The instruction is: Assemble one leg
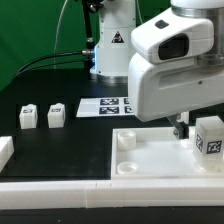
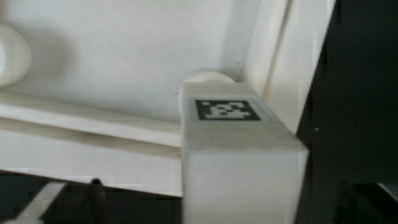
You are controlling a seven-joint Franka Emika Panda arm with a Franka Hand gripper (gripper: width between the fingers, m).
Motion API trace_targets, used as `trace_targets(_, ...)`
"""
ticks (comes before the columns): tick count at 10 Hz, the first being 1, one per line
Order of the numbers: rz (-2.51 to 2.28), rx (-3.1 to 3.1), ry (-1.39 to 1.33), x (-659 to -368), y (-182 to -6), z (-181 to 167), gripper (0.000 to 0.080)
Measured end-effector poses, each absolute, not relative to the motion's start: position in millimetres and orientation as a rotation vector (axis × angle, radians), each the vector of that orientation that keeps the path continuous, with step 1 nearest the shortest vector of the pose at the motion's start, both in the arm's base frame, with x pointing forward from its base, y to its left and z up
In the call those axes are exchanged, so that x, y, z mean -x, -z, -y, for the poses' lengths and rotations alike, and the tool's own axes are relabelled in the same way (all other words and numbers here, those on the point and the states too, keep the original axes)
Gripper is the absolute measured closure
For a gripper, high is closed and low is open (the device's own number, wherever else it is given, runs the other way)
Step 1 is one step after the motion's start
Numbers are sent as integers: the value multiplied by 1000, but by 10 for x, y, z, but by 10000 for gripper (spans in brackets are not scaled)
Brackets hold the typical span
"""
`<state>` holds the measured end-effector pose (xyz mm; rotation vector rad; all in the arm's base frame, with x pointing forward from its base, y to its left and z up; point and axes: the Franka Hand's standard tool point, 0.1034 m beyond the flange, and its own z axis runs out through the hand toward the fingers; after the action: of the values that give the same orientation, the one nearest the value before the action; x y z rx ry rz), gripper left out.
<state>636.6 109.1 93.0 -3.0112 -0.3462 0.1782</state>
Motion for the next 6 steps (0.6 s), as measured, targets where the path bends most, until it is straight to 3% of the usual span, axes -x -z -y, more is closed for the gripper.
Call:
trace_targets(1,350,3010,-180,-6358,-923,-1106,273)
trace_targets(2,351,3010,-181,-6357,-920,-1105,273)
trace_targets(3,350,3010,-181,-6357,-920,-1104,418)
trace_targets(4,350,3010,-181,-6357,-920,-1104,511)
trace_targets(6,334,3012,-182,-6357,-921,-1104,510)
